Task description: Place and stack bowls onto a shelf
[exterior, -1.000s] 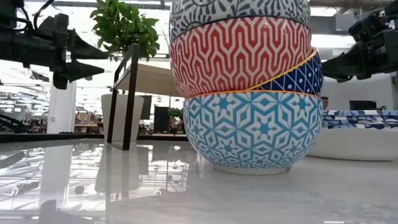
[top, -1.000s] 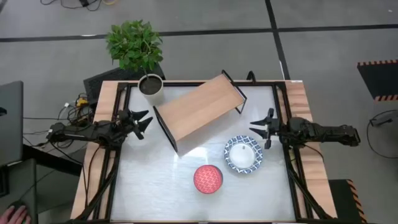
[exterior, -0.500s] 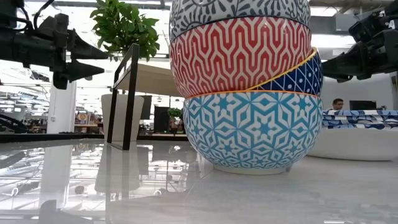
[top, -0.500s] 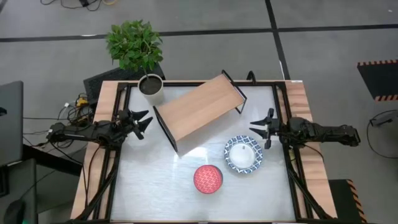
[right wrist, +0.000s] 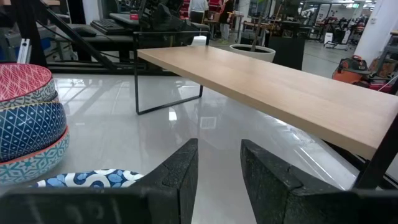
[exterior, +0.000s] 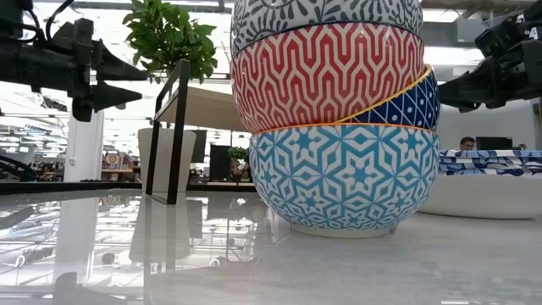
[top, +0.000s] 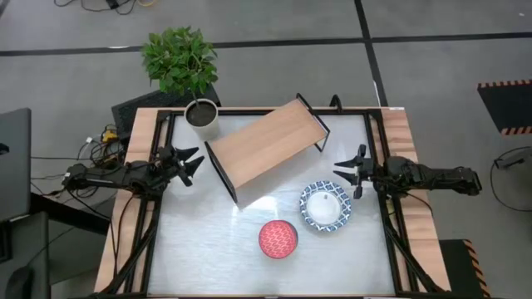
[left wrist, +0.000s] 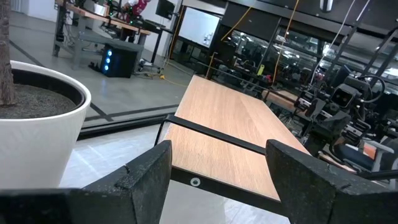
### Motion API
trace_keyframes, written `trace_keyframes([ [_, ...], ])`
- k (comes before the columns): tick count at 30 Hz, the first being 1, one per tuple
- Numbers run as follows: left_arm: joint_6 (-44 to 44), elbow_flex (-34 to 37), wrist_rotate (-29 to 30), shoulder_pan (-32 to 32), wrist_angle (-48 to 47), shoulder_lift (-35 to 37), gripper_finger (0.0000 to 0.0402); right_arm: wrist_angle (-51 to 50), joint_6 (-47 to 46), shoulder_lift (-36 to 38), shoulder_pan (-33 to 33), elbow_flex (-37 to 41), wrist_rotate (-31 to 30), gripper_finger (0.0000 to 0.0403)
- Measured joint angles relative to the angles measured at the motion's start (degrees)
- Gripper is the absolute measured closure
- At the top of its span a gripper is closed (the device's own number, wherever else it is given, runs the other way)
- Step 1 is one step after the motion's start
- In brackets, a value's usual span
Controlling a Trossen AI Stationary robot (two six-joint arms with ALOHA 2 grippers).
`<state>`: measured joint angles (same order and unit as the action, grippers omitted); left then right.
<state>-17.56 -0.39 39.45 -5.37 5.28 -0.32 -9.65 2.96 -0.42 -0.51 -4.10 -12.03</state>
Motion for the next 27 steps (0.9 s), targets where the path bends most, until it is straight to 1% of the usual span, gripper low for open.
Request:
trace_keyframes([
  [15, -0.31, 0.0, -0.17, 0.02, 0.0, 0.0, 0.0155, 0.02, 0.0, 0.02, -0.01, -0.01, -0.01, 0.0255],
  [18, -3.77, -0.01, 0.33, 0.02, 0.61, -0.02, 0.0155, 0.0, 0.0, 0.0, 0.0, -0.01, -0.01, 0.0255],
  [22, -9.73, 0.0, 3.37, 0.04, 0.43, -0.02, 0.0155, 0.01, 0.0, 0.0, -0.01, -0.01, 0.0, 0.0255],
  [27, -19.08, -0.01, 3.04, 0.04, -0.16, -0.02, 0.0155, 0.0, 0.0, 0.0, -0.01, -0.01, -0.01, 0.0255],
])
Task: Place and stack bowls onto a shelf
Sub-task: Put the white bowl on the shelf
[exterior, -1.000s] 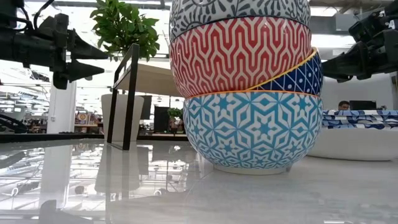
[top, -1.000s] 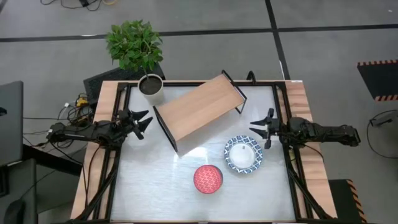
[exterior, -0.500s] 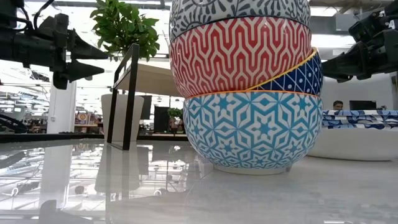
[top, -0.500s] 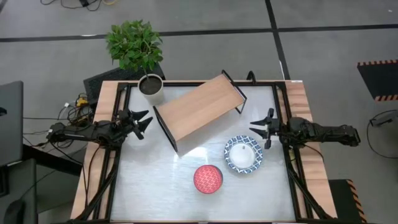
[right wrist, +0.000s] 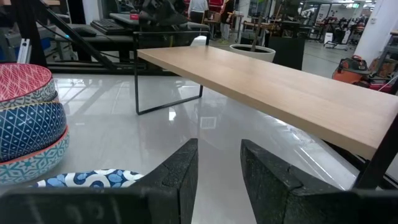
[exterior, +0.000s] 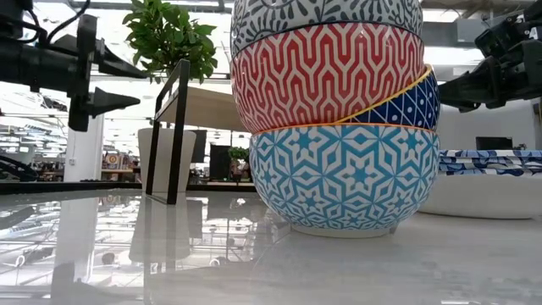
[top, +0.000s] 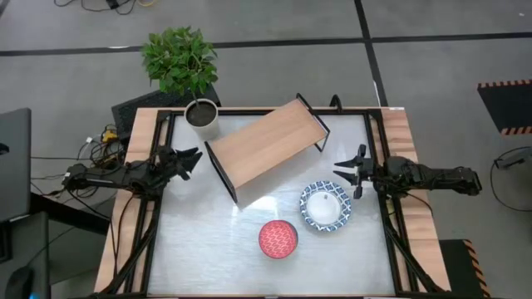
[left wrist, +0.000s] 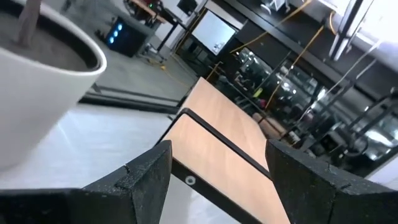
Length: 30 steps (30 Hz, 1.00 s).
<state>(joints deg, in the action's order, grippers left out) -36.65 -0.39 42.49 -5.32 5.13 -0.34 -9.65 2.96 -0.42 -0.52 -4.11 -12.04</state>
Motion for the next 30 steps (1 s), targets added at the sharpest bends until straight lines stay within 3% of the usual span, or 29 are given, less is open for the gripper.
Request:
trace_keyframes([
  [6, -5.6, 0.01, 0.25, 0.0, -0.02, 0.0, 0.0155, 0.02, 0.05, 0.01, 0.0, 0.0, 0.01, 0.0255],
  [10, -9.33, 0.0, 0.32, 0.01, -0.02, 0.0, 0.0155, 1.19, 5.0, 0.01, -0.01, 0.09, -0.01, 0.0255],
  [17, -12.05, 0.0, 4.59, 0.02, -0.09, 0.0, 0.0155, 2.01, 5.33, 0.02, 0.12, 0.14, 0.0, 0.0255],
  [24, -17.82, 0.01, 4.49, 0.02, -0.06, 0.0, 0.0155, 2.73, -24.58, 0.02, 0.11, 0.22, 1.62, 0.0255],
  [30, -21.68, 0.01, 1.24, 0.02, -0.04, 0.0, 0.0155, 2.98, -38.65, 0.11, 0.05, 0.23, 1.48, 0.0255],
])
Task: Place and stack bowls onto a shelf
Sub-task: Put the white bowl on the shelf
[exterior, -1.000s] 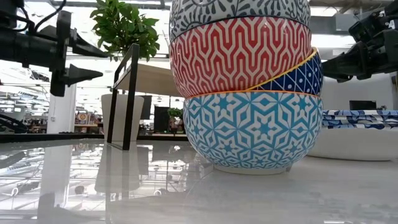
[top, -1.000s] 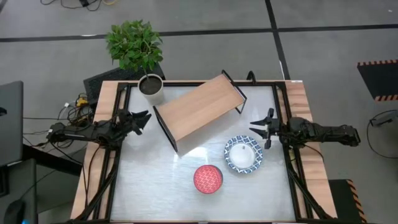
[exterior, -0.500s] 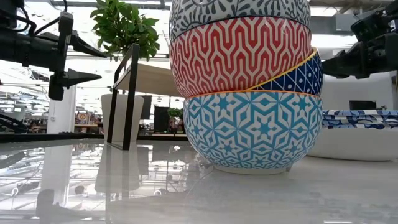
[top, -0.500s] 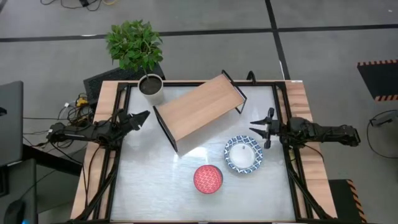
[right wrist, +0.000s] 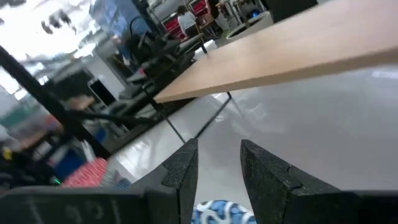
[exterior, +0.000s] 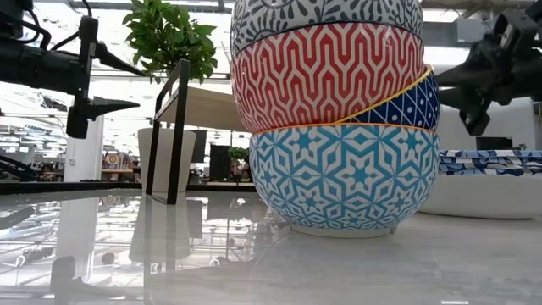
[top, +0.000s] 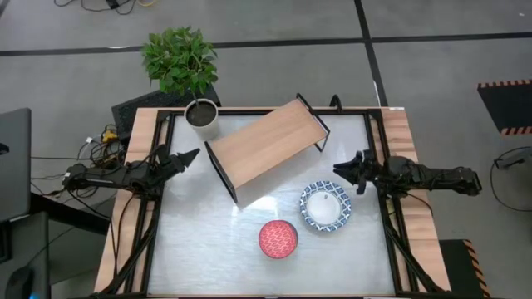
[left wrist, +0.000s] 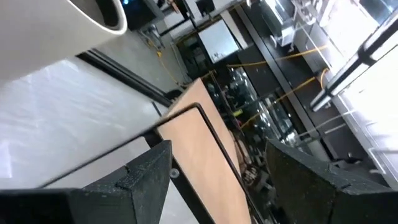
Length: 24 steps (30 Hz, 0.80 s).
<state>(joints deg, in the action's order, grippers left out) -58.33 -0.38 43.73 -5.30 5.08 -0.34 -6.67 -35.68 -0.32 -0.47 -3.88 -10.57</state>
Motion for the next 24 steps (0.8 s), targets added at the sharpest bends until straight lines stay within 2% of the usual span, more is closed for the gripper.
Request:
trace_keyframes([
  [3, 0.16, 0.0, 0.33, -0.01, 0.0, 0.0, 0.0155, -0.14, -4.89, 0.0, 0.0, 0.0, 0.0, 0.0255],
  [9, -1.91, 0.0, 2.06, 0.07, 1.14, 0.0, 0.0155, 0.22, -6.52, -0.02, -0.04, -0.02, -0.01, 0.0255],
  [17, -2.09, 0.0, -1.25, 0.09, 12.03, 0.0, 0.0155, 13.41, -6.49, -0.02, -1.69, -0.14, -0.07, 0.0255],
  [21, 1.47, -1.59, -1.62, 0.09, 15.99, -0.04, 0.0155, 18.44, -6.47, -0.02, -3.44, -0.15, -0.15, 0.0255],
  [24, 4.72, -4.51, -3.27, 0.09, 19.1, 0.04, 0.0155, 18.37, -5.94, -0.16, -4.95, -2.06, -0.28, 0.0255],
])
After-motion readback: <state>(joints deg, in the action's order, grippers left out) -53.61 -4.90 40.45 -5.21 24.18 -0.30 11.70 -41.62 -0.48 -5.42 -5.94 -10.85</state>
